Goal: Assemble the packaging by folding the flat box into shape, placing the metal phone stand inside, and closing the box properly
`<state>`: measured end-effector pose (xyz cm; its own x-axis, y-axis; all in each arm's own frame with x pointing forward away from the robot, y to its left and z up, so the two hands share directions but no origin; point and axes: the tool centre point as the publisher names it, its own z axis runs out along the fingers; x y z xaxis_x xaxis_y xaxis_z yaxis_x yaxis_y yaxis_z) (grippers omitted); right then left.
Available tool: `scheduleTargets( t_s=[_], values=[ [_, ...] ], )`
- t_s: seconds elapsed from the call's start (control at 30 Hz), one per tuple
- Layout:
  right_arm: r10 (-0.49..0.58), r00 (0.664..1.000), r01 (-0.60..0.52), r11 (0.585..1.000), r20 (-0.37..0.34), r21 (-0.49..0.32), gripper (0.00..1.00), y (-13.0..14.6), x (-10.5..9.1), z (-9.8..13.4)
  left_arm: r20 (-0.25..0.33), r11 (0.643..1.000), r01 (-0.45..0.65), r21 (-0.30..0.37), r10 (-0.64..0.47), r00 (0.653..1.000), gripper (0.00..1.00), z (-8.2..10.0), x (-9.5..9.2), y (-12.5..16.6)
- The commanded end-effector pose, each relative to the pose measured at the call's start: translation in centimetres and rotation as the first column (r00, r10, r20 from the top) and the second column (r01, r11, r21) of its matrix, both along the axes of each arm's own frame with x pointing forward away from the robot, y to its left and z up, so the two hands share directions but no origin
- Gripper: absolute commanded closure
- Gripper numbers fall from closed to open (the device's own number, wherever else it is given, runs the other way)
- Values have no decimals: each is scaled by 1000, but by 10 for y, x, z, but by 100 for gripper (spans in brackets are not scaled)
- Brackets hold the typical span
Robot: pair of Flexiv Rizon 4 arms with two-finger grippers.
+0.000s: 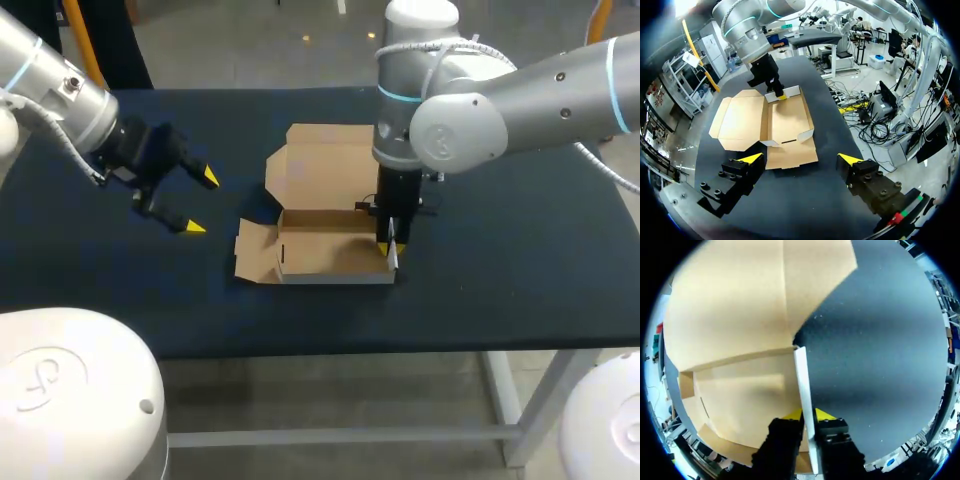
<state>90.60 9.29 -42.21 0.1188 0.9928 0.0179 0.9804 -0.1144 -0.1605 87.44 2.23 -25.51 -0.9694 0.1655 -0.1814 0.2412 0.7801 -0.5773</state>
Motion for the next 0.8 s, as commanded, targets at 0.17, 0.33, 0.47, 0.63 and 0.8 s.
scheduleTargets(
  t_s=[0.17,0.33,0.47,0.63,0.8],
  values=[
    [-31,995,34,999,96,-24,89,-1,-1,-3,-2,1000,1,4,-1,1000,0,1,0,1],
    [-51,989,57,998,140,-38,89,-3,0,-4,-2,1000,1,4,-1,1000,0,1,0,1],
    [-65,985,74,996,159,-49,84,-4,1,-5,-2,1000,1,4,-1,1000,0,1,0,1],
    [-68,985,77,996,161,-50,99,-7,3,-7,-2,1000,1,4,-1,1000,0,1,0,1],
    [-57,986,65,997,157,-45,100,-8,5,-7,-2,1000,1,4,-1,1000,0,1,0,1]
  ],
)
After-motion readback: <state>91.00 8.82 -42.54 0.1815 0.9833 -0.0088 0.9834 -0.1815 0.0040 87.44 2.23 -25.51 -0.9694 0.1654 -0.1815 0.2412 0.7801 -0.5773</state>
